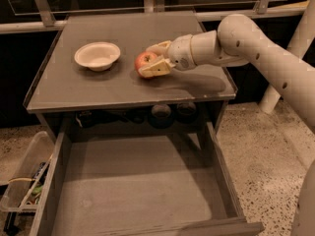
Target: Pick apple from top drawer and place on counter
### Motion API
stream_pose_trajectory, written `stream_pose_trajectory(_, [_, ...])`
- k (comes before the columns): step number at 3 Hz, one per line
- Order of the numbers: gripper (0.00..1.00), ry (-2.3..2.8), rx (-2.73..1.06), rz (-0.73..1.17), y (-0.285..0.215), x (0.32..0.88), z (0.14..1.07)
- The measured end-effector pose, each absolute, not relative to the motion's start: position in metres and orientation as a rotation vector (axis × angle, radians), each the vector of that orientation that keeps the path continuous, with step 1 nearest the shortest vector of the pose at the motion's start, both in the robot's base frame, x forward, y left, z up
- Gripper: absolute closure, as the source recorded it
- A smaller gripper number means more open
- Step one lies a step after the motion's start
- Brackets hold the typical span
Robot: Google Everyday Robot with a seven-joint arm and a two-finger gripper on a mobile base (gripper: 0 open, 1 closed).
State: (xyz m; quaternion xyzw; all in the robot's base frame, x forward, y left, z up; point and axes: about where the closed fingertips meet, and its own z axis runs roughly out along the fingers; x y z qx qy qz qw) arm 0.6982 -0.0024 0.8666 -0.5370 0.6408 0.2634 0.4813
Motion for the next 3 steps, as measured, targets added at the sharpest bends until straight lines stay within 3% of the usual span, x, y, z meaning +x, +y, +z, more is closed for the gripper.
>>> stream_pose_trajectory(1, [0.13,1.563,-1.309,0.642,-0.0024,0.6981,0.8666])
stream_pose_trajectory(2, [0.0,1.562,-1.31,0.642,-0.0023,0.6981,0.8666])
stream_pose_trajectory(3, [0.0,1.562,-1.31,0.642,-0.0023,0.6981,0.8666])
